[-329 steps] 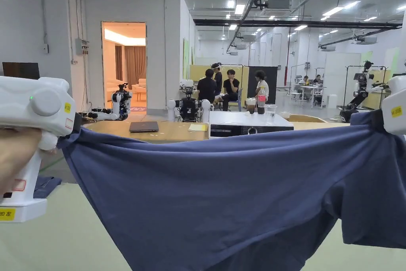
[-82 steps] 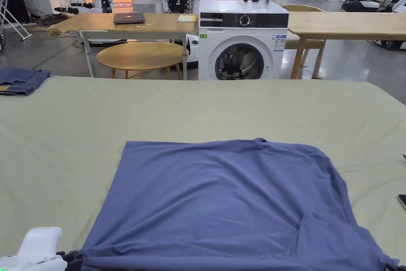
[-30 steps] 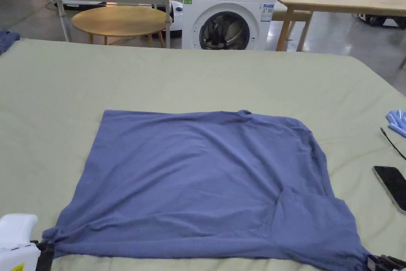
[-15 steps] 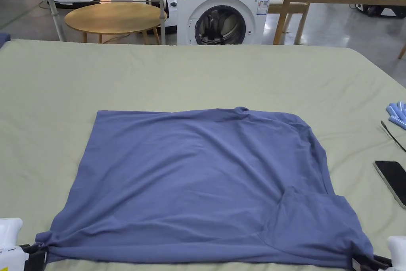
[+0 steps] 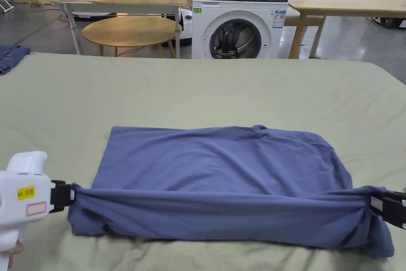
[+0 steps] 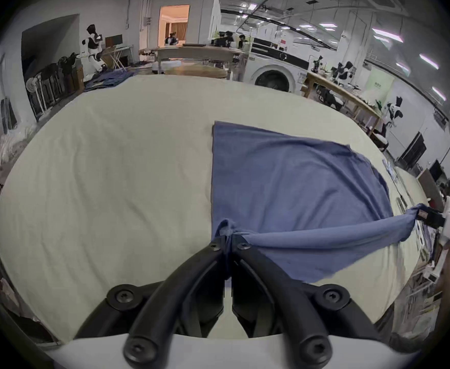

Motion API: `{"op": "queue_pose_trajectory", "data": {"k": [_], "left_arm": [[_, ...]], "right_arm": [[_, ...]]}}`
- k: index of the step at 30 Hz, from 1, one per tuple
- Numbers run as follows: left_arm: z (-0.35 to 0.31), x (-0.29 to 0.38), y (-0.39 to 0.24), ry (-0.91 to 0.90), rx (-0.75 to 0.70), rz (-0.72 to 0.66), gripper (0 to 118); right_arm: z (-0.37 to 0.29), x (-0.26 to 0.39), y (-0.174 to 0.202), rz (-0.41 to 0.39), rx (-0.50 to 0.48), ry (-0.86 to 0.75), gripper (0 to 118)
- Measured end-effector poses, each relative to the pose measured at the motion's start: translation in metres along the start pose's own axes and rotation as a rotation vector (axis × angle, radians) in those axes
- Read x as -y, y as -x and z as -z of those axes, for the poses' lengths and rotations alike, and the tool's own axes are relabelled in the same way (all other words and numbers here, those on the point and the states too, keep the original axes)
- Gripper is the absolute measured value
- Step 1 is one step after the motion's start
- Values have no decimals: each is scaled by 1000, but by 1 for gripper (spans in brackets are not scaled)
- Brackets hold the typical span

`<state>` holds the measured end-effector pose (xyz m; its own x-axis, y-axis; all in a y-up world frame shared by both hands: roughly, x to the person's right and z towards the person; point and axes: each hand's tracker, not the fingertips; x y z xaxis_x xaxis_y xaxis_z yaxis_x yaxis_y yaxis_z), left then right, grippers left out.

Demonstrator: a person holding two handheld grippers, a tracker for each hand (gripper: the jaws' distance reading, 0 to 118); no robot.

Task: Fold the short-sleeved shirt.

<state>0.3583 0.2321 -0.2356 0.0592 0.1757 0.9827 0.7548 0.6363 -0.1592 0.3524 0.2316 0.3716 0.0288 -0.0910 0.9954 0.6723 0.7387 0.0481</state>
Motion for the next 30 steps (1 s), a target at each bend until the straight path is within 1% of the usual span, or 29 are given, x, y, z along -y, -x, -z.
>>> {"op": "queue_pose_trajectory", "data": {"k": [5,9,10,11,12,13,14,15,16,17,19,20,21,22,23,24,26,28,29,30], "left_arm": [[50,-27,-4,53,-30,4,0],[81,-33,-3,95,-49,-14,0],[86,-32,-3,103,-47,-13,0],[89,-31,-2,102,-43,-20,11],[89,-29,-1,87,-22,-31,40],[87,-27,0,79,-26,-44,97],[85,-26,1,83,-30,-62,113],[82,-23,1,81,-37,-56,112],[72,-20,0,38,-55,-31,111],[65,-18,-1,33,-86,-2,109],[51,-10,-3,29,-102,12,105],[42,-6,-2,22,-97,10,101],[37,-2,-3,20,-92,14,83],[33,4,-4,26,-87,17,42],[31,11,-6,30,-87,18,10],[31,14,-4,37,-82,23,0],[30,22,-7,81,-35,34,0],[31,26,-9,87,-27,33,0],[32,27,-11,87,-25,34,3],[34,27,-12,90,-34,32,29]], "right_arm": [[59,-26,4,-33,33,94,3],[87,-33,4,-8,27,147,5],[91,-34,2,-4,25,161,17],[92,-32,1,5,21,165,44],[92,-31,1,15,19,173,81],[91,-29,0,30,17,190,115],[88,-26,-2,32,24,196,118],[83,-22,-3,32,25,179,118],[74,-20,-4,18,45,131,118],[67,-17,-4,21,59,134,118],[54,-10,-8,17,84,128,118],[44,-5,-9,22,79,118,117],[34,0,-10,28,74,103,106],[27,5,-13,43,61,83,69],[23,10,-12,40,77,89,21],[19,20,-10,40,112,44,0],[12,34,-12,59,76,74,0],[7,47,-9,68,77,68,0],[5,49,-10,66,78,70,0],[4,51,-13,65,79,72,0]]}}
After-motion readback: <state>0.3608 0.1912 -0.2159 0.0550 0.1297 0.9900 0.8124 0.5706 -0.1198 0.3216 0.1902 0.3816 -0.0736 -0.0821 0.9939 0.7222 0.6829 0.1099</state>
